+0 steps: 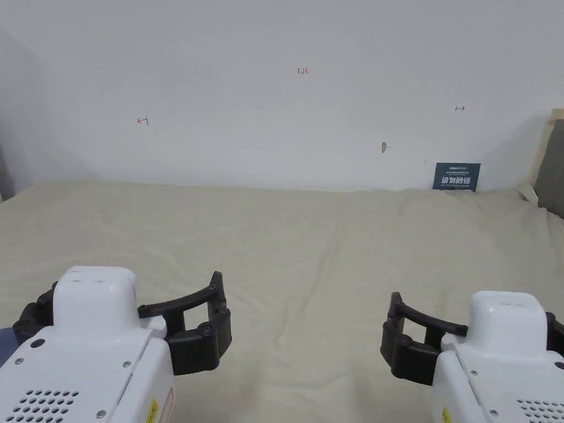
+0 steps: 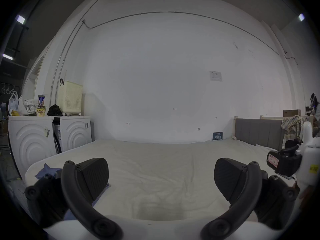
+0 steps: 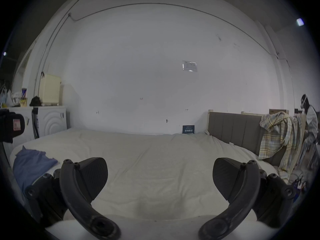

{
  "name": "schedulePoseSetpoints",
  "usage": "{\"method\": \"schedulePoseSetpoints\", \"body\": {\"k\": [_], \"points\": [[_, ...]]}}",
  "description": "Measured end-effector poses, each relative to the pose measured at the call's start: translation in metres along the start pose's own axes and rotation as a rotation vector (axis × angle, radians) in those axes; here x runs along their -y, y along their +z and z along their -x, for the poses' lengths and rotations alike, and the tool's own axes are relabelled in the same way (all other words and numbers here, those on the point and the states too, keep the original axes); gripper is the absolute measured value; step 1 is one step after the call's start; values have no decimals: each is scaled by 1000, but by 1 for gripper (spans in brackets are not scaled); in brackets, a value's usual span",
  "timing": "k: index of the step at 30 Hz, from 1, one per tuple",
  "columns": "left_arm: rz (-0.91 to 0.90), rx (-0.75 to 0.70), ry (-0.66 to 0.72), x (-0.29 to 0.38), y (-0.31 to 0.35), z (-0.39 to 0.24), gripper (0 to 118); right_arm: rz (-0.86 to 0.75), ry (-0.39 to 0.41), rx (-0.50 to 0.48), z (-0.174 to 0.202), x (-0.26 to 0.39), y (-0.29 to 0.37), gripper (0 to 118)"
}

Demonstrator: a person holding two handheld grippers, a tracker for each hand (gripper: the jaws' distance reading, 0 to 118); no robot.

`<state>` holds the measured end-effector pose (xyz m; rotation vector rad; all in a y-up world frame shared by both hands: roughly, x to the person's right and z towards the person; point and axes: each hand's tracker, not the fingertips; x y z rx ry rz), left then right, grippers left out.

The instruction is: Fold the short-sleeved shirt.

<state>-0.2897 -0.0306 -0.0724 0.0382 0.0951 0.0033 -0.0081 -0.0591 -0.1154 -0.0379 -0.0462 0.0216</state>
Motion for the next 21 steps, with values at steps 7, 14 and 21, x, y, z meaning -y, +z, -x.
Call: {"method": "schedulePoseSetpoints", "body": {"k": [7, 14, 21], "points": [[64, 9, 16, 4, -6, 0, 118, 16, 19, -38, 7, -5, 4, 118], [51, 20, -8, 2, -4, -5, 118, -7, 27, -33, 8, -5, 5, 118], [48, 58, 22, 2, -4, -1, 118, -2, 29, -51, 7, -8, 7, 114]]}}
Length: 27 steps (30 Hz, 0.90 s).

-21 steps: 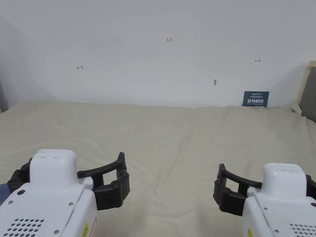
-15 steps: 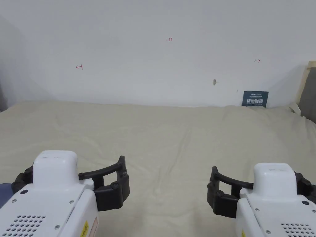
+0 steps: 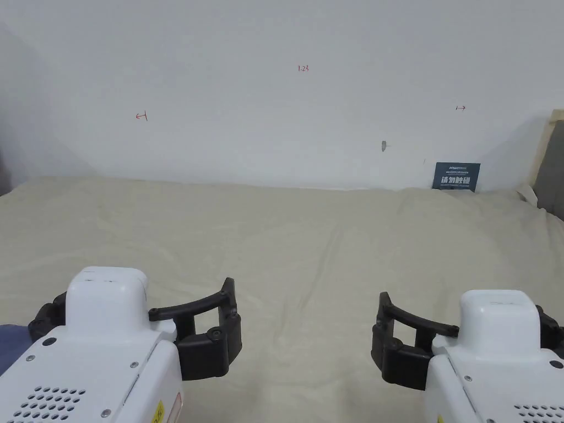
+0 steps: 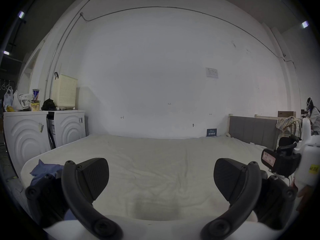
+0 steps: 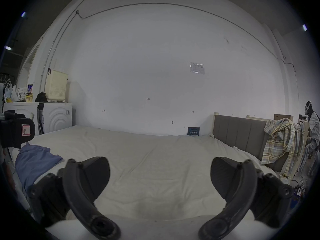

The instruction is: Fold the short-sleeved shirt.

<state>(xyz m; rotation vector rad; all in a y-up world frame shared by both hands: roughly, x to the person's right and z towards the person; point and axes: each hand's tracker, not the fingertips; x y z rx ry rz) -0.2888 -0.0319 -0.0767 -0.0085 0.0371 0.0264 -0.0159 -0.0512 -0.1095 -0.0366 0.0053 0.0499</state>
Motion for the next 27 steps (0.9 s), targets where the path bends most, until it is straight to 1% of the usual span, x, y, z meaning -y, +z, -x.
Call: {"method": "schedulePoseSetpoints", "body": {"k": [1, 2, 3, 4, 5, 6, 7, 8, 9, 10, 12, 14, 16, 20, 22, 27], "points": [[-1, -6, -9, 0, 0, 0, 118, -4, -9, 4, 0, 0, 1, 106], [-3, -7, -17, 1, 0, -1, 118, -12, -18, 2, -1, -1, 2, 90], [1, -5, -22, 1, 0, -2, 114, -16, -29, -1, -1, -1, 2, 63], [5, 6, -24, 1, 0, -2, 108, -13, -33, 12, -1, -2, 1, 42], [4, 13, -22, 1, 1, -2, 96, -8, -31, 11, -2, -2, -1, 25], [1, 14, -17, 1, 2, -3, 73, -3, -27, 13, -3, -1, -2, 19], [-4, 12, -14, 2, 2, -4, 56, 1, -27, 16, -4, 0, -2, 19], [-8, -2, -15, 2, 1, -5, 42, 6, -33, 12, -5, 0, -2, 18], [-1, -6, -27, 2, 0, -5, 30, 11, -42, 8, -7, 1, -2, 7], [2, -8, -44, 2, 0, -6, 21, 15, -50, 0, -8, 2, -1, 0], [8, -7, -51, 2, -1, -7, 6, 16, -56, 10, -9, 2, -2, 0], [12, 4, -24, 2, 0, -6, 5, 23, -46, -2, -11, 3, -4, 0], [12, 20, 1, 2, 0, -4, 3, 24, -37, 16, -11, 4, -5, 0], [18, -8, -26, 1, -3, -7, 1, 34, -70, -1, -16, 4, -6, 0], [19, -5, -20, 1, -3, -6, 0, 34, -60, 14, -14, 5, -5, 0], [26, -8, 2, 2, -5, -1, 0, 38, -52, 6, -12, 3, -7, 0]]}}
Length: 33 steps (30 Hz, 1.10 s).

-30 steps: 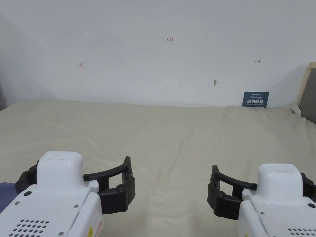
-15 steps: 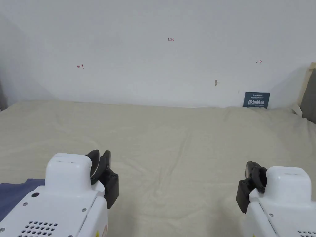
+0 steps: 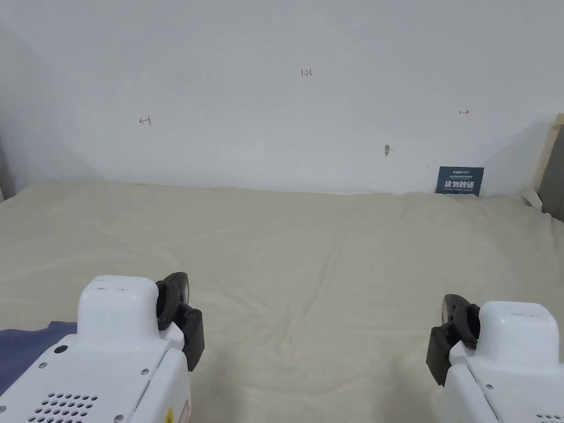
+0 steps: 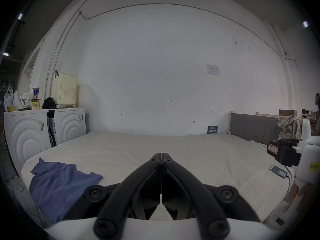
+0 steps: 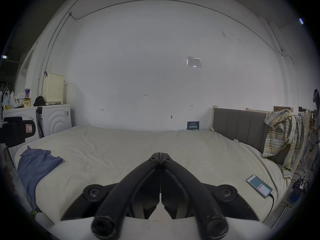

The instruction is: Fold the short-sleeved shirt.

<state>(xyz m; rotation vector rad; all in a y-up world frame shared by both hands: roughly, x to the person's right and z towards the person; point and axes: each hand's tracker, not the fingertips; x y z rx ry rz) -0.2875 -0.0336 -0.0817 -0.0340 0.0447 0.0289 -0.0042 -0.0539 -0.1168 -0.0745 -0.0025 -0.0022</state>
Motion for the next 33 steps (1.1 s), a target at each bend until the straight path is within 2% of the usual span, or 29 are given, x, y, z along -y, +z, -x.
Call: {"method": "schedulePoseSetpoints", "body": {"k": [5, 11, 14, 18, 23, 27, 33], "points": [[-4, -38, -2, -4, 5, 13, 0, -3, 11, -35, 14, -5, -5, 0], [-9, -191, -58, -17, 30, 52, 0, -13, 11, -173, 61, -12, -16, 0], [-11, -312, -80, -23, 53, 79, 0, -6, -3, -300, 97, -13, -20, 0], [-8, -478, -75, -26, 80, 113, 0, -1, 30, -443, 148, -11, -17, 0], [12, -600, -87, -26, 113, 138, 0, 29, 36, -622, 200, -7, -7, 0], [19, -638, -86, -25, 126, 148, 0, 56, 62, -711, 231, -1, 0, 0], [67, -623, -30, -12, 116, 163, 0, 94, 94, -755, 252, 12, 4, 0]]}}
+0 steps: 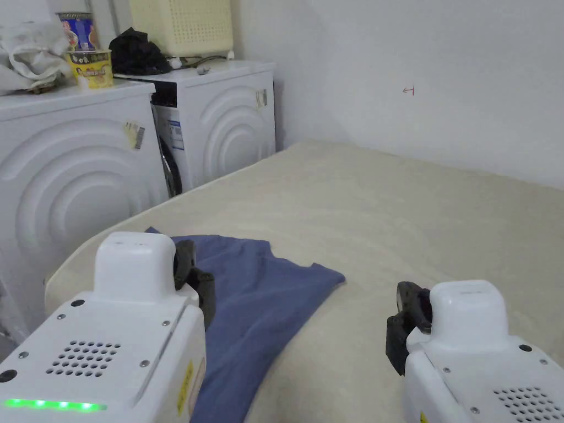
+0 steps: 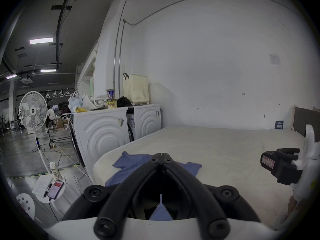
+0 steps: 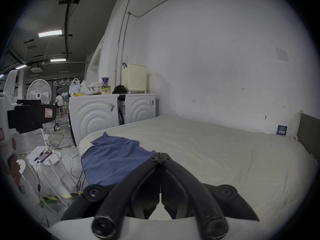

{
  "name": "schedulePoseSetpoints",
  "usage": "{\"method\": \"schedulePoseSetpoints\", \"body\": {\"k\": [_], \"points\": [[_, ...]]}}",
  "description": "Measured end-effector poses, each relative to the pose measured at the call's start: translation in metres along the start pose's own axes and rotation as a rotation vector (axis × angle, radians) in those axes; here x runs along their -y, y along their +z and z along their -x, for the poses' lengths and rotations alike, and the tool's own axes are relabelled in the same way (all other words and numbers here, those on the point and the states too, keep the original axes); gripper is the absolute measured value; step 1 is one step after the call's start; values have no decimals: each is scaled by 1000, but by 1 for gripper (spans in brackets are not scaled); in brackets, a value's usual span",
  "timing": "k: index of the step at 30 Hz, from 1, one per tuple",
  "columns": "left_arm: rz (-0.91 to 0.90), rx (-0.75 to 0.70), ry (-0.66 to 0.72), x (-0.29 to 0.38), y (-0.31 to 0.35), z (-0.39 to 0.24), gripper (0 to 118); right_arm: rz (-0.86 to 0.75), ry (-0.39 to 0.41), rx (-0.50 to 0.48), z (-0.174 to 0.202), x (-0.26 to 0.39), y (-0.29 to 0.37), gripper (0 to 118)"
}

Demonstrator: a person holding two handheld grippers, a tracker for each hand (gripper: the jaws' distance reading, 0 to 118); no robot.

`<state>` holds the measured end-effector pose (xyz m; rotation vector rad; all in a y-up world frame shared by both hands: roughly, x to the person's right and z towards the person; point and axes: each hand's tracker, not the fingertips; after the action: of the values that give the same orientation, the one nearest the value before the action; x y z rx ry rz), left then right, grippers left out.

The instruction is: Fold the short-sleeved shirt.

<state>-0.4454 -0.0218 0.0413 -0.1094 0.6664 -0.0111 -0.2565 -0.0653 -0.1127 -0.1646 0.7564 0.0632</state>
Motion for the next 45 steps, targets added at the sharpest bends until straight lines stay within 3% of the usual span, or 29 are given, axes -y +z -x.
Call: {"method": "schedulePoseSetpoints", "body": {"k": [6, 15, 21, 22, 23, 24, 25, 27, 28, 33, 35, 40, 43, 44, 45], "points": [[131, 29, 31, 27, -57, 2, 0, 54, 17, -1, 2, 11, -17, 0], [510, 61, 189, 107, -214, 31, 0, 147, 21, 8, 3, 30, -51, 0], [626, 31, 168, 146, -262, 35, 0, 199, 39, 15, 6, 43, -66, 0], [639, 9, 158, 147, -263, 35, 8, 204, 42, 19, 6, 44, -68, 0], [651, 1, 151, 148, -268, 35, 30, 209, 42, 20, 5, 44, -69, 0], [661, 7, 155, 148, -271, 37, 67, 215, 39, 18, 5, 45, -70, 0], [664, 10, 164, 147, -272, 37, 82, 218, 36, 18, 4, 45, -70, 0], [639, 65, 193, 142, -271, 39, 100, 232, 26, 20, 4, 47, -73, 0], [638, 63, 192, 140, -273, 39, 101, 238, 22, 16, 3, 48, -74, 0], [652, 8, 157, 143, -298, 37, 101, 268, 25, -7, 6, 53, -77, 0], [742, 21, 143, 152, -309, 37, 101, 277, 32, -11, 7, 54, -78, 0], [756, 26, 140, 159, -309, 31, 93, 295, 32, -12, 4, 56, -83, 0], [769, 33, 138, 154, -311, 31, 73, 308, 9, -11, 0, 58, -84, 0], [781, 37, 137, 151, -312, 30, 63, 312, 0, -11, -1, 59, -84, 0], [784, 47, 133, 148, -311, 29, 40, 315, -3, -9, -1, 60, -84, 0]]}}
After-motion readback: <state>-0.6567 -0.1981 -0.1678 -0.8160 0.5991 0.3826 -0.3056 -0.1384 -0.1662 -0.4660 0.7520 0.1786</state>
